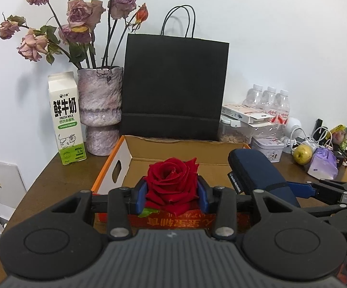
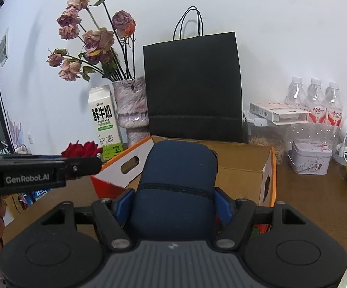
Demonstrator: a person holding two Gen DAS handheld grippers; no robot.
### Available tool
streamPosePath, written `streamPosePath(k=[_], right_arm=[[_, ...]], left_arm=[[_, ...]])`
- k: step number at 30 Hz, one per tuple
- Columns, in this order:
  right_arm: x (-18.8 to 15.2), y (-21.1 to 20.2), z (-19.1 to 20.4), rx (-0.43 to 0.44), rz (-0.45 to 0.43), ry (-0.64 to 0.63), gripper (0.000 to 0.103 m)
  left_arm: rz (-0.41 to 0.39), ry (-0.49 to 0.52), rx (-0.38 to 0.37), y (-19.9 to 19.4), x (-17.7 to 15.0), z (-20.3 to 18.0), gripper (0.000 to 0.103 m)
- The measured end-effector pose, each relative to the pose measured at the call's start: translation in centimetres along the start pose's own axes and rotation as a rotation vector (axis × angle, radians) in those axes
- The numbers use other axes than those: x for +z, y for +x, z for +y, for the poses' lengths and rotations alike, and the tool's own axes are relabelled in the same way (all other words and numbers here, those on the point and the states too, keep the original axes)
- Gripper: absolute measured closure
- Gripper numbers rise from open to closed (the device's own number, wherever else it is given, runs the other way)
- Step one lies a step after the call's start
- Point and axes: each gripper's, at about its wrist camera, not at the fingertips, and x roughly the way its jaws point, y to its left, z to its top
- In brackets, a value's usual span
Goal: Organize objects
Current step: 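Carry the rose and the navy case toward the open cardboard box, then release the rose and the navy case into the box, withdraw both tools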
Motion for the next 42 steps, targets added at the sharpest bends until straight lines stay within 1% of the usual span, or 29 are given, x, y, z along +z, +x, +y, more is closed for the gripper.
streamPosePath(k=[15,23,30,42], right_arm=[[3.2,4.1,-2.7,0.005,-0.008,0.04,0.034],[3.5,6.5,-3.0,-0.006,0.009,0.048,0.034],[3.6,8.6,-3.6,-0.023,0.027,0.059,0.034],[3.0,11.5,-4.7,-0.082,0.054,0.079,0.034]], left_arm=[[0.023,-0.017,0.023,4.3,2.1,0.2,0.061],[0.054,-0.009,0.044,6.7,2.3,0.4,0.061],[0.062,-0.007,0.068,8.5,2.9,1.0,0.061],[0.104,0.013,0.084,13.3,3.6,1.2,0.061]])
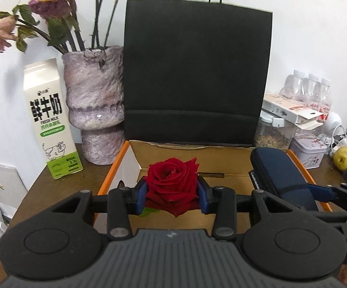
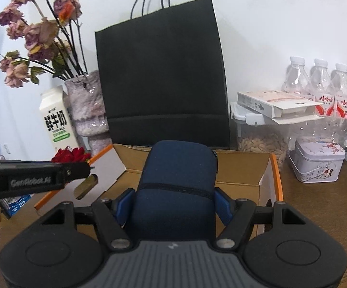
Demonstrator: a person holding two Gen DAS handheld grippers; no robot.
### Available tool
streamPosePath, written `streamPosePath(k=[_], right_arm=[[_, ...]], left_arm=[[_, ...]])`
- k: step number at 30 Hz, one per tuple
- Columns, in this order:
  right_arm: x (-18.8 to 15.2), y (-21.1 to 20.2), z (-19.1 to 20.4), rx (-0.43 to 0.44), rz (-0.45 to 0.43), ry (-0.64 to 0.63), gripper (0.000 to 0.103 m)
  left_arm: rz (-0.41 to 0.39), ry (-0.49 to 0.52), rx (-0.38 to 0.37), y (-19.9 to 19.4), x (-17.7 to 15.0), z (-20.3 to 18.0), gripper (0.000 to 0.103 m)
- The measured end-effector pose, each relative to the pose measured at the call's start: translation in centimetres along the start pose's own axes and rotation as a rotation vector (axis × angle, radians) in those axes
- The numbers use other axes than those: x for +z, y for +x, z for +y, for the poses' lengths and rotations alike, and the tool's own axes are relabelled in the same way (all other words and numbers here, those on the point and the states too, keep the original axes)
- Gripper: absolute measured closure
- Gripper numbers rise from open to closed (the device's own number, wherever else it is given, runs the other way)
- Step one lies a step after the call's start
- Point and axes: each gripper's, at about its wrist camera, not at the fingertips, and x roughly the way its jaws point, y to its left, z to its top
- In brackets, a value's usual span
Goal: Organize objects
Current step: 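Release the rose and the navy case into the box, withdraw both tools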
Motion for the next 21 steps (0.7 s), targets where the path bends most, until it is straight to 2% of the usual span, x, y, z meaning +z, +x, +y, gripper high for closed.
streamPosePath(k=[6,11,12,13,14,15,16,17,21], right_arm=[[-0.4,1.4,-0.6,-0.03,0.01,0.017,0.034],[-0.7,2.0,-0.9,-0.036,0.012,0.025,0.034],[-0.7,2.0,-1.0,-0.039,0.008,0.028,0.033],[-0.7,2.0,-1.1,-0.042,0.004,0.034,0.031],[-0.7,1.8,-1.3,-0.048,-0.004,0.043,0.031],[-0.6,1.7,-1.4,-0.05,-0.009,0.042,0.021],[-0.5,1.6,-1.4,-0.054,-0.009,0.042,0.004],[-0.4,1.4,-1.5,-0.058,-0.016,0.043,0.0],[-0.3,0.9,-1.3,-0.058,-0.026,0.036,0.0]], left_arm=[[0.04,-0.005,0.009,2.3,-0.1,-0.4,0.061],[0.042,-0.008,0.019,3.4,-0.2,-0.4,0.059],[0.045,-0.01,0.023,3.5,-0.2,-0.3,0.053],[0.048,-0.012,0.029,3.6,-0.3,-0.2,0.037],[0.045,-0.015,0.036,3.6,-0.3,-0.1,0.025],[0.034,-0.019,0.043,3.4,-0.4,-0.1,0.004],[0.015,-0.022,0.055,3.2,-0.5,0.0,0.0],[0.001,-0.021,0.07,2.9,-0.5,0.1,0.0],[0.006,-0.03,0.07,2.7,-0.5,0.4,0.0]])
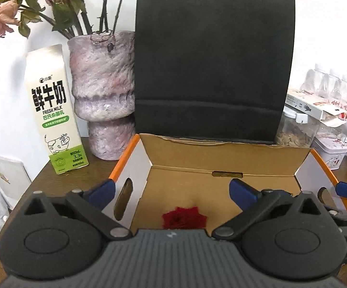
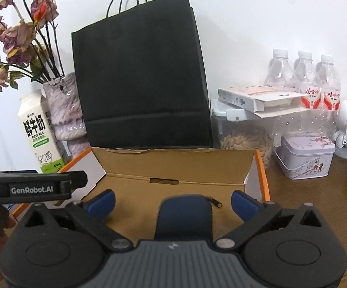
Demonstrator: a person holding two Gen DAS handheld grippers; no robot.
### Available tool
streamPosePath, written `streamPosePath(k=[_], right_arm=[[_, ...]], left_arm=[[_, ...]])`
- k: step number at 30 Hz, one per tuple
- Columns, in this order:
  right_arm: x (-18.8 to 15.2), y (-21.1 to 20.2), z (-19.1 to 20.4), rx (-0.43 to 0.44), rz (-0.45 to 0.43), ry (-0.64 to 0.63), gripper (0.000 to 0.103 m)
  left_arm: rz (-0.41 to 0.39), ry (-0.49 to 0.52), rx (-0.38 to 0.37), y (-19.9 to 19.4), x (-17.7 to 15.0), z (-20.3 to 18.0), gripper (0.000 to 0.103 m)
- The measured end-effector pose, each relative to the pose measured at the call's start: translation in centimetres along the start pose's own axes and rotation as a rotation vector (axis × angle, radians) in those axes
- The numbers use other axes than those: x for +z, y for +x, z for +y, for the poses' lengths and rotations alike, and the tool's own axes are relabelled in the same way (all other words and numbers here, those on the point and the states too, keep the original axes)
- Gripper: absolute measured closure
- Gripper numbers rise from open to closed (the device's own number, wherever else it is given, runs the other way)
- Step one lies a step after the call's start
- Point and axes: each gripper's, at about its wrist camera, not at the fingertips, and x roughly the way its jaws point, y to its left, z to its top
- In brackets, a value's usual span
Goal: Organize objects
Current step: 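Release the rose and the navy case into the box, withdraw both tools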
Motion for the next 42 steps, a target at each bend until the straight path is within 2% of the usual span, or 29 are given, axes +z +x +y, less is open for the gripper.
streamPosePath(k=[24,42], right_arm=[[0.4,-3.7,1.3,0.014,-0.017,-0.039,0.0],[-0.2,-11.6,2.2,-0.01,-0.042,-0.085,0.0]], left_arm=[[-0.045,-0.006,0.022,-4.5,-0.1,1.0,0.0],[-0.085,-0.031,0.005,-12.3,-1.1,1.4,0.0]])
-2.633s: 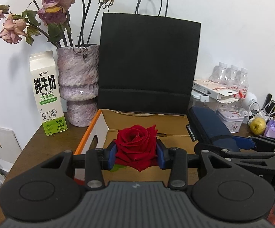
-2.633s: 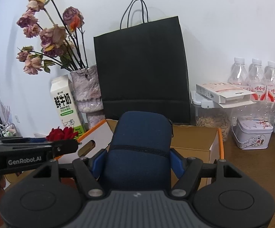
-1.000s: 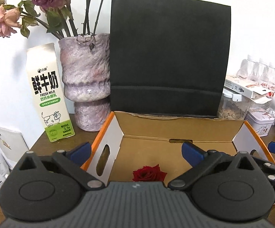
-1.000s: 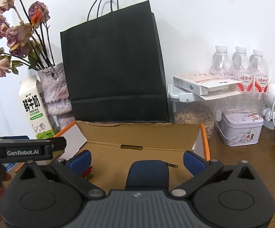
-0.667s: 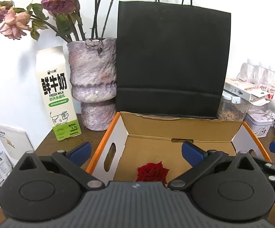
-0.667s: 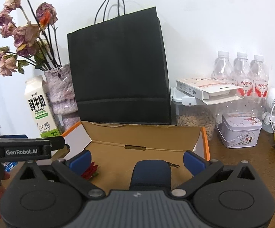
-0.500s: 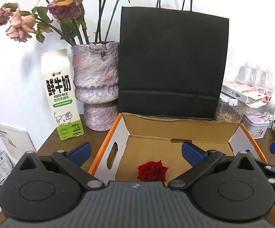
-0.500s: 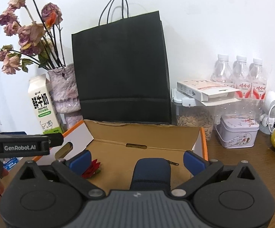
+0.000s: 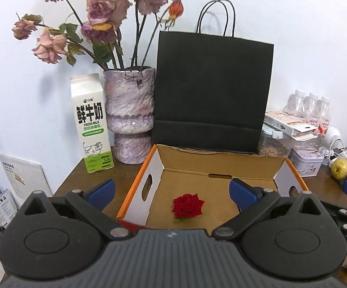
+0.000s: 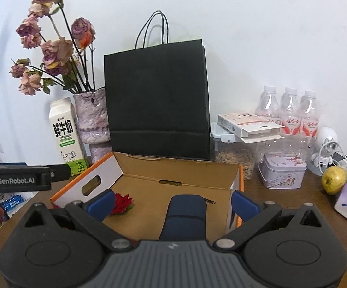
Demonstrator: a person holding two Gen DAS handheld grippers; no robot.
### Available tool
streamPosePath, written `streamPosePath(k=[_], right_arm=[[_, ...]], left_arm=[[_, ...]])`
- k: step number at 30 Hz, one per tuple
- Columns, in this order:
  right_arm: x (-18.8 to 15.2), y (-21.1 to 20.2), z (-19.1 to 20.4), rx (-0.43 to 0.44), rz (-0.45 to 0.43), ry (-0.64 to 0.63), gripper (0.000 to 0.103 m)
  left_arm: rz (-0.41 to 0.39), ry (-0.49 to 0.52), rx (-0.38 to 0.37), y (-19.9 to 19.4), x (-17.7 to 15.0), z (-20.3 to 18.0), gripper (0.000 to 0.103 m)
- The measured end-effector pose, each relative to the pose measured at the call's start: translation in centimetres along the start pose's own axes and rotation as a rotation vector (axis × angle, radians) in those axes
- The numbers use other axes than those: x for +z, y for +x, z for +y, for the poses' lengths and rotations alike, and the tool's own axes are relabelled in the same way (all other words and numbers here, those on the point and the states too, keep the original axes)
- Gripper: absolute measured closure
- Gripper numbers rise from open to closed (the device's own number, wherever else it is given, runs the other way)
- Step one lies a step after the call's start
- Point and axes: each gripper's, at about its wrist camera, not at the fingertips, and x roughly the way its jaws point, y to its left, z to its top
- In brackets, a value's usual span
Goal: Organize objects
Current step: 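Release the rose and the navy case into the box, withdraw both tools, then move both tools back to the table toward the cable and yellow sponge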
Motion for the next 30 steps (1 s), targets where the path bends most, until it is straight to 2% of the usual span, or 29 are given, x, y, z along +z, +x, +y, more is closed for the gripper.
streamPosePath(k=[16,30], right_arm=[[-3.2,-7.9,0.7,-0.01,0.003,-0.014,0.0],[-8.0,-13.6,0.9,-0.007,0.024,-0.041,0.0]], left_arm=[[-0.027,-0.005,0.009,-8.1,-3.2,0.7,0.0],[-0.028,-0.03,0.011,-13.9,-8.2,2.7,0.0]])
